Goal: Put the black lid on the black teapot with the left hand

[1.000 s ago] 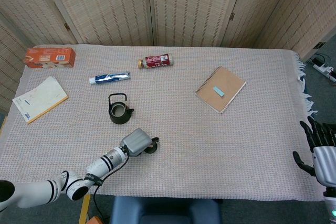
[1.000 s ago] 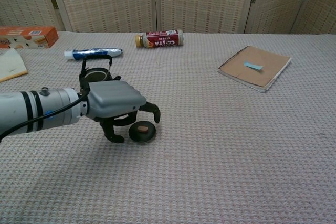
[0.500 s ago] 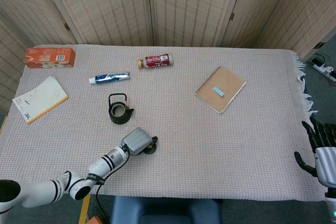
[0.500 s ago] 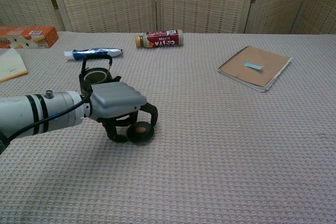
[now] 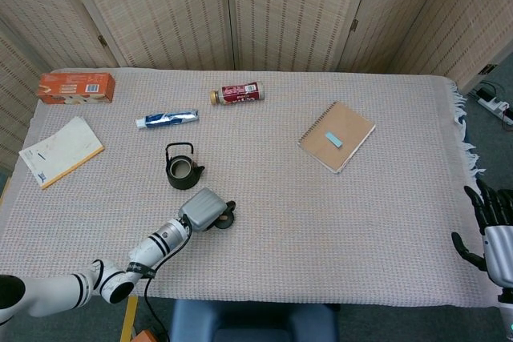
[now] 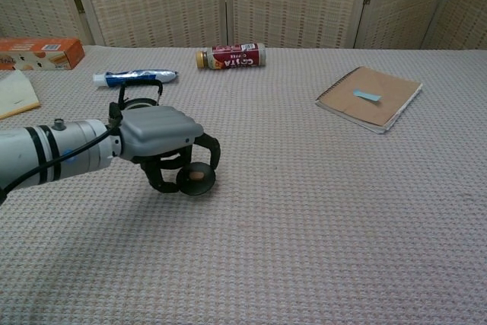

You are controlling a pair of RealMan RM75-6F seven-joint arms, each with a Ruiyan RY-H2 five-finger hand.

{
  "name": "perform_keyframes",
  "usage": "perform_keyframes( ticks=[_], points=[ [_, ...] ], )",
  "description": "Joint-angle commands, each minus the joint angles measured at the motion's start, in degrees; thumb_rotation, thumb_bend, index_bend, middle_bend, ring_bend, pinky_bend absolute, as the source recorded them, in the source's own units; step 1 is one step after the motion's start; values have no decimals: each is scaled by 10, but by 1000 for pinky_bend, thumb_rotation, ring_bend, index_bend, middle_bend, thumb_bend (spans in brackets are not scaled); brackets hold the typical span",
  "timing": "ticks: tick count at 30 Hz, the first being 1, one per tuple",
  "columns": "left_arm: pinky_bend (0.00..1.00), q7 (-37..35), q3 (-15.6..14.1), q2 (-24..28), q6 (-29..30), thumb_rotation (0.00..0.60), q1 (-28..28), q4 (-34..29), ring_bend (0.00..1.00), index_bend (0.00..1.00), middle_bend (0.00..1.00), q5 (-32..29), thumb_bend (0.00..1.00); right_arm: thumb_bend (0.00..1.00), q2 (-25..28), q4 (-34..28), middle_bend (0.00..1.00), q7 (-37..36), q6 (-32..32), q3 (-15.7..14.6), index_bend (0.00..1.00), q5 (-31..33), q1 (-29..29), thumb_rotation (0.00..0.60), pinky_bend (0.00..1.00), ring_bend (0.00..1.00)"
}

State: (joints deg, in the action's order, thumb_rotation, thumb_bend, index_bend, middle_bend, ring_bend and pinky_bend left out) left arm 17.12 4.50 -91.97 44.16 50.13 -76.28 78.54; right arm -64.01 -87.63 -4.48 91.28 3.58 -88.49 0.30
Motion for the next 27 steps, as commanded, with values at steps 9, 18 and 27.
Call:
perform_keyframes(
  ticks=[9,18,27],
  points=[
    [842,-57,48,108,19,600,-18,-61,878,350,880,-68,270,369,-1,3,0,-3,-9,-1,0,-4,5,600,0,55],
    [842,-75,70,135,-12,600,-11,-40,878,350,880,-143,270,370,0,-2,0,-3,-8,-2,0,-10,7,600,0,55],
    [842,-21,63,102,-33,600,14,20,878,346,880,-217,270,370,-2,-2,0,-2,-10,-4,0,-6,5,600,0,55]
  ],
)
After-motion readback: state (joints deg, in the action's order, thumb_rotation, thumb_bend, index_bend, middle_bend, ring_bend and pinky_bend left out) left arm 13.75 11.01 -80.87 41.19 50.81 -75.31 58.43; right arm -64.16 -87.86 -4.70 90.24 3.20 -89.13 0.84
